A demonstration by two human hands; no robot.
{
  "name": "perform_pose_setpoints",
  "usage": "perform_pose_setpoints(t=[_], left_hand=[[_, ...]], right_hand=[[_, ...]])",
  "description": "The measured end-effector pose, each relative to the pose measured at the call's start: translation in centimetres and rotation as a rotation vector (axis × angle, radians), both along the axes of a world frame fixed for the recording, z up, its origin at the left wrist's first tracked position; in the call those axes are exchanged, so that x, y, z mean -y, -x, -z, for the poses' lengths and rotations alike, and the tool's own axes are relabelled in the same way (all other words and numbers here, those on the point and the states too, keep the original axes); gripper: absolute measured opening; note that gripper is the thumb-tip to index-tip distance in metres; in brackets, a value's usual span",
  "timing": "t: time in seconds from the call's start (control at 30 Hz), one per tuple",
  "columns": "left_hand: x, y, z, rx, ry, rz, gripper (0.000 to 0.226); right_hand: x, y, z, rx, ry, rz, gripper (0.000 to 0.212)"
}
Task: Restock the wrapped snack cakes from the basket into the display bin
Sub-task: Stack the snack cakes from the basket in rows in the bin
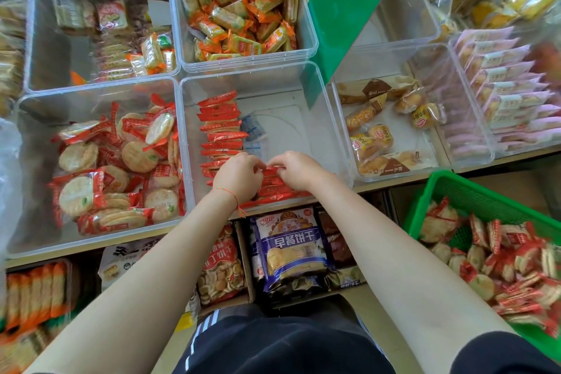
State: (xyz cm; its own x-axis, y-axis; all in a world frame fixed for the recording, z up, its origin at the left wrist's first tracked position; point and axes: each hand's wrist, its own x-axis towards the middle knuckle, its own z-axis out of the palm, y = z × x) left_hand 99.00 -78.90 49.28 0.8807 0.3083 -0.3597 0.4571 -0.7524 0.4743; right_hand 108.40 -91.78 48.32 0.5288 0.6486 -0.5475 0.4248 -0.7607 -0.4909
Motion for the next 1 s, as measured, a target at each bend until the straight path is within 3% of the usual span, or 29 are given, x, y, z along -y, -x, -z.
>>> perform_pose_setpoints(t=[0.17, 0.3, 0.53, 0.63, 0.83, 0.93, 1.0], left_hand=[[0.0, -0.5, -0.7, 0.026, 0.001, -0.032, 0.032], [0.8, -0.9, -1.9, 0.088, -0.012, -0.057, 0.030], [6.4, -4.9, -5.8, 0.214, 0.020, 0.059, 0.026], [11.7, -7.4, -6.4, 0.188, 0.058, 0.198, 0.028], [25.7, -11.3, -4.7, 0.087, 0.163, 0.501, 0.024], [32.6, -12.1, -2.4, -0.004, 0.212, 0.631, 0.024], [36.5, -12.2, -0.3, -0.111, 0.289, 0.602, 0.023]], right_hand=[[1.5, -0.2, -1.0, -0.029, -0.071, 0.161, 0.046], [2.6, -0.6, -1.9, -0.015, -0.178, 0.264, 0.037], [9.7, -1.9, -5.2, 0.331, -0.553, 0.746, 0.023], [15.0, -2.3, -5.1, 0.422, -0.529, 0.979, 0.020], [28.4, -0.9, -1.0, 0.418, -0.346, 1.309, 0.016], [35.1, 0.7, 2.5, 0.298, -0.176, 1.415, 0.018], [38.8, 1.8, 5.1, 0.163, -0.086, 1.446, 0.026]])
